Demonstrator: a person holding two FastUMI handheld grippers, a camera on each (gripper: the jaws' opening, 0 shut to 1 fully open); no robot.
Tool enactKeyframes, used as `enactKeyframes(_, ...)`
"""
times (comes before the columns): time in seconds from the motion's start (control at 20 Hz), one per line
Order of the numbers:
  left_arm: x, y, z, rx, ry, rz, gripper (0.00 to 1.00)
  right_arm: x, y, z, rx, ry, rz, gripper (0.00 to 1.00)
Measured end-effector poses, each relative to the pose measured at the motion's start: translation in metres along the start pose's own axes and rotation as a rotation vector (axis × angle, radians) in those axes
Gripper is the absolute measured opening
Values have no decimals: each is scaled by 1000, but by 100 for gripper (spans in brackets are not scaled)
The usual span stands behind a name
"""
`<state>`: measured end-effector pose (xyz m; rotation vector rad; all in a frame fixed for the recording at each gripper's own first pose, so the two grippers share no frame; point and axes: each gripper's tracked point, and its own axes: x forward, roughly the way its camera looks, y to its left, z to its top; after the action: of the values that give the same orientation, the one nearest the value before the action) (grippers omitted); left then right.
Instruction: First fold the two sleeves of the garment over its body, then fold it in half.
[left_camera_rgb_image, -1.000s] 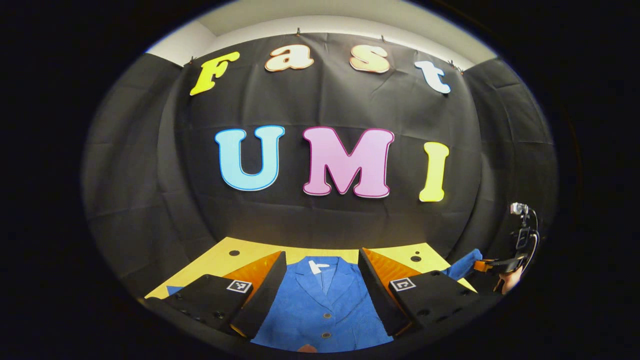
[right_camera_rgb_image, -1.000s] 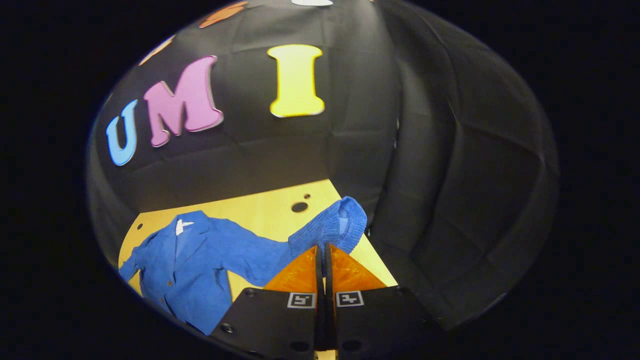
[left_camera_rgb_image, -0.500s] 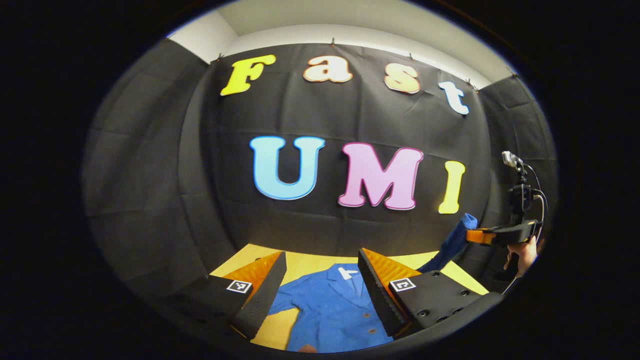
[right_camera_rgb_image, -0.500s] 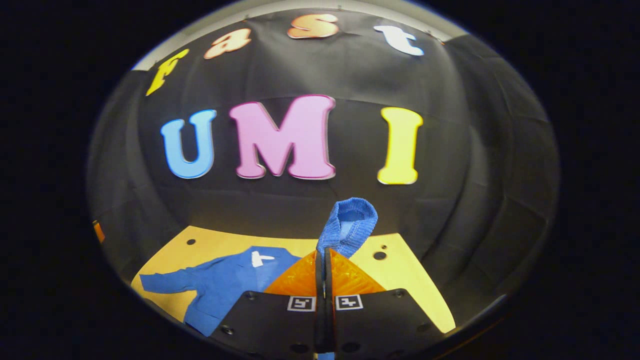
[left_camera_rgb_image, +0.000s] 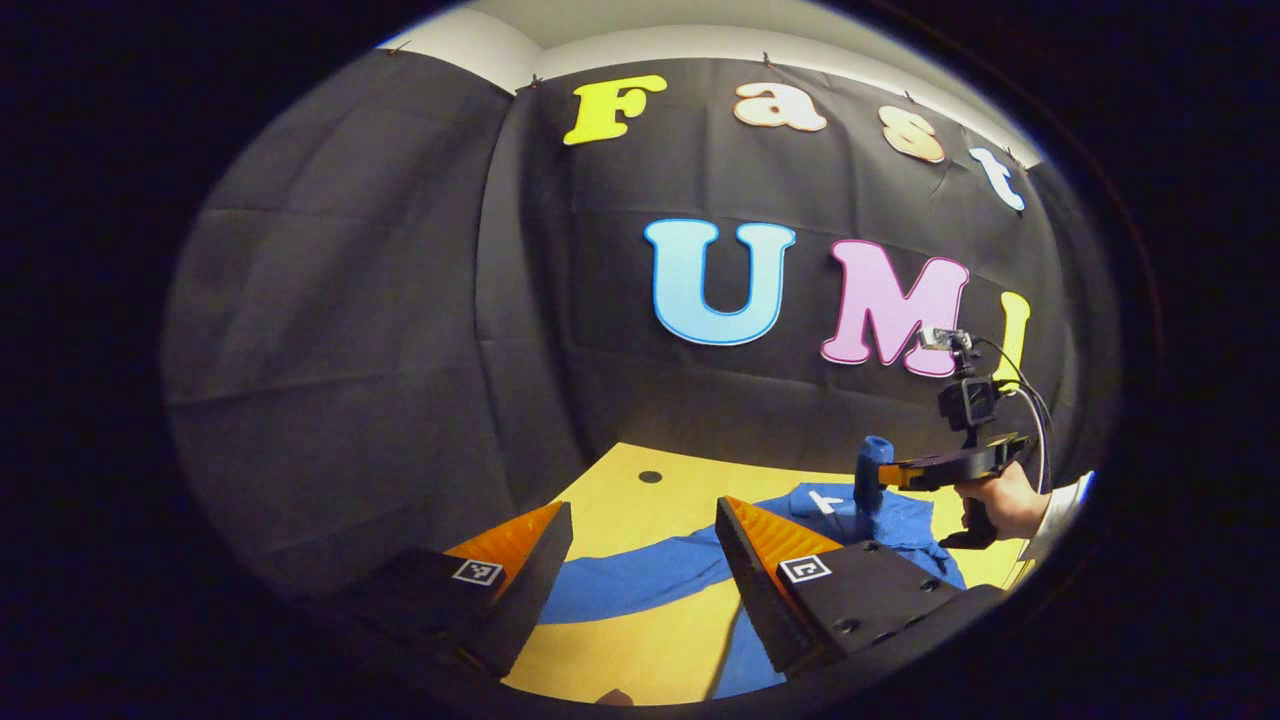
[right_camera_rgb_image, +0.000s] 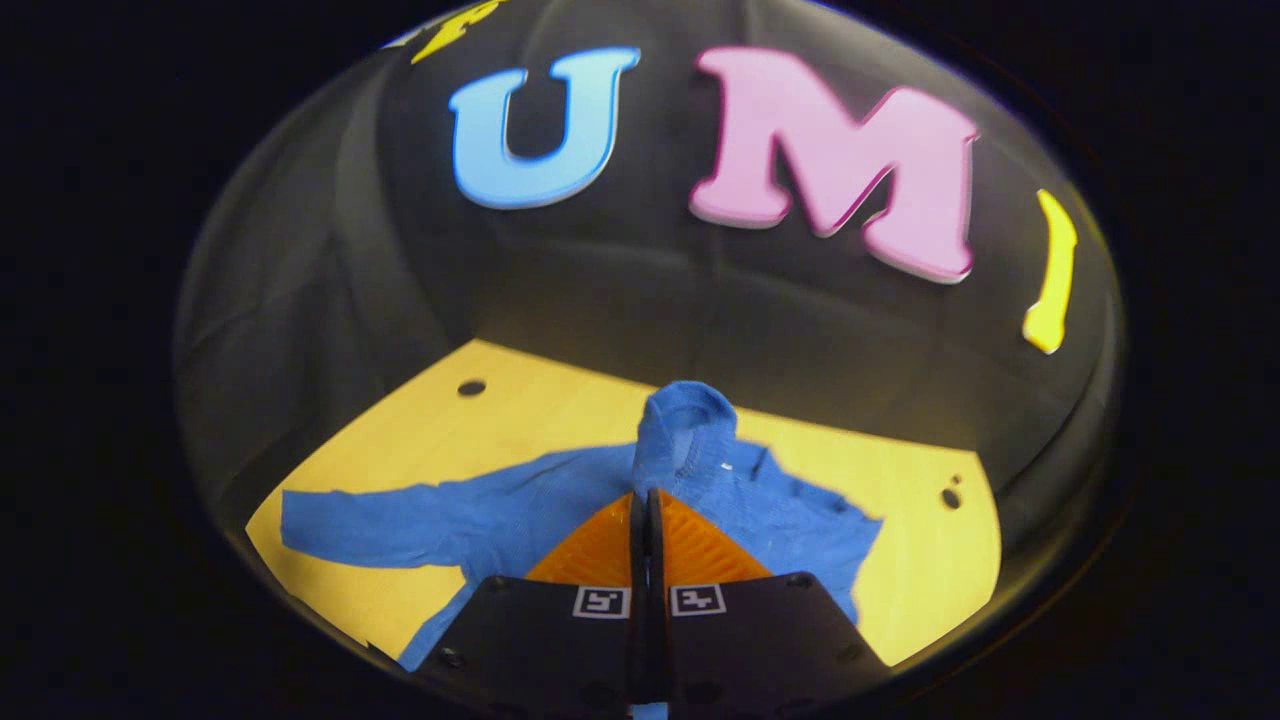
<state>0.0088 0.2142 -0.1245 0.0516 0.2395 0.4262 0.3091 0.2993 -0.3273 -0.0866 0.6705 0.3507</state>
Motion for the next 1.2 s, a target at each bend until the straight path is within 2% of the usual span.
enactKeyframes(0.15, 1, 49, -34, 14, 76, 86, 82, 60, 39, -49, -56, 108, 32, 0)
enactKeyframes(0.2, 1, 61, -42, 12, 96, 105, 83, 71, 54, -62, -73, 138, 68, 1)
enactKeyframes(0.35, 11, 82, -66, -2, 149, 132, 84, 92, 84, -93, -92, 214, 136, 1)
enactKeyframes(0.4, 19, 83, -73, -20, 151, 116, 83, 92, 97, -94, -54, 219, 191, 1)
enactKeyframes(0.45, 28, 85, -82, -48, 162, 108, 83, 92, 106, -93, -8, 219, 228, 9)
enactKeyframes(0.5, 41, 89, -98, -71, 199, 106, 83, 90, 113, -87, 25, 202, 252, 23)
enactKeyframes(0.55, 49, 93, -118, -87, 262, 115, 83, 85, 115, -78, 31, 176, 258, 29)
enactKeyframes(0.6, 52, 95, -138, -104, 357, 119, 84, 78, 111, -67, 19, 152, 251, 48)
enactKeyframes(0.65, 59, 91, -146, -112, 398, 121, 85, 61, 105, -56, 12, 119, 253, 67)
enactKeyframes(0.75, 75, 94, -161, -124, 446, 134, 86, 25, 98, -30, 5, 34, 263, 86)
enactKeyframes(0.8, 79, 99, -165, -119, 466, 156, 85, 3, 90, -18, 9, -9, 274, 81)
enactKeyframes(0.85, 87, 102, -171, -116, 484, 169, 86, -19, 83, -12, 17, -48, 289, 88)
enactKeyframes(0.9, 90, 102, -181, -118, 523, 175, 86, -40, 72, -8, 24, -74, 300, 87)
enactKeyframes(0.95, 95, 106, -191, -125, 556, 188, 86, -60, 62, -7, 32, -96, 304, 81)
enactKeyframes(1.0, 100, 107, -200, -138, 582, 191, 85, -80, 49, -8, 33, -106, 297, 80)
enactKeyframes(1.05, 104, 108, -210, -155, 608, 196, 86, -102, 39, -6, 39, -115, 290, 87)
enactKeyframes(1.2, 115, 110, -228, -194, 657, 201, 86, -146, -1, -9, 54, -139, 230, 86)
